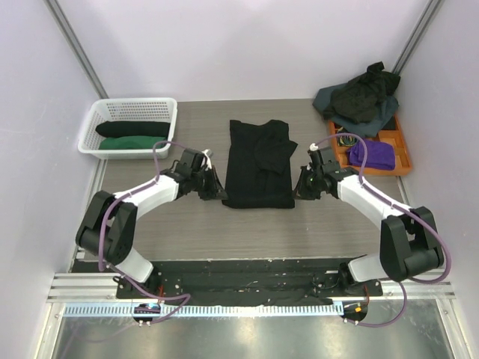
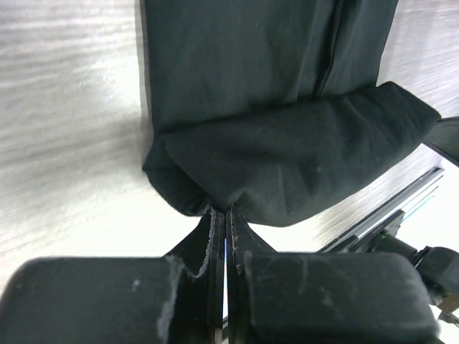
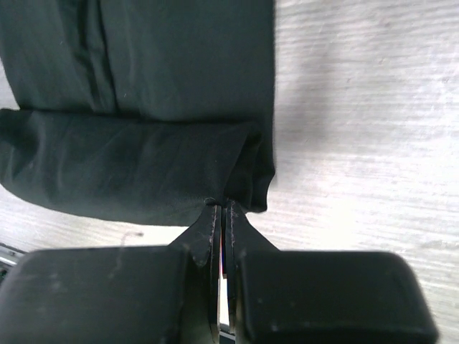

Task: Roll the t-shirts
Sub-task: Roll the T-shirt to the center of the board.

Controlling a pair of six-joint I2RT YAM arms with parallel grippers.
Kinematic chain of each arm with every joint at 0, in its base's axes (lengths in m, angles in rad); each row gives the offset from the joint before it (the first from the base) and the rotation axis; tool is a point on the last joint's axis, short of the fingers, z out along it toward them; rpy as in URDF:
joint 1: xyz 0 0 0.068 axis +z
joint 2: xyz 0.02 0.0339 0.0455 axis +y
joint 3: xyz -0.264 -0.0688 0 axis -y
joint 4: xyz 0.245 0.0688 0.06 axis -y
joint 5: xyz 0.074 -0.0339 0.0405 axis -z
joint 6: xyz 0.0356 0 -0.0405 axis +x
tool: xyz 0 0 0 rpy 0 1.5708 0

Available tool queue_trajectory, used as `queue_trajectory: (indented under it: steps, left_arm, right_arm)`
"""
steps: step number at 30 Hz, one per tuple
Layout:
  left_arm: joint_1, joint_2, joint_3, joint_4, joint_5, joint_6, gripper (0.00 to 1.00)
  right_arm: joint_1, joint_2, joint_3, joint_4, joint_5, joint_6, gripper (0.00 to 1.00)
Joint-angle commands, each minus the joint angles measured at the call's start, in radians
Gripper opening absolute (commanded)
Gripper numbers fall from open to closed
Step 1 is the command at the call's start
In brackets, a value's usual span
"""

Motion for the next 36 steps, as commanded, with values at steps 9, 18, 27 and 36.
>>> queue_trajectory:
  steps: [9, 18, 27, 36]
  left_arm:
    - [0.051, 0.171, 0.128, 0.127, 0.073, -0.073, 0.02]
    - [0.065, 0.214, 0.155, 0.117, -0.014, -0.07, 0.03]
    - [0.068, 0.211, 0.18, 0.097, -0.089, -0.061, 0.05]
    - [0.068, 0.152, 0.189, 0.074, -0.122, -0.029, 0.31]
  right_arm:
    - [-0.064, 0.149, 0.113, 0.061, -0.03, -0.014, 0.01]
    - [-0.068, 0.257, 0.179, 0.094, -0.002, -0.005, 0.01]
    - [-0.07, 0.297, 0.225, 0.101, 0.055, 0.007, 0.01]
    - [-0.073, 0.261, 0.231, 0.095, 0.072, 0.013, 0.27]
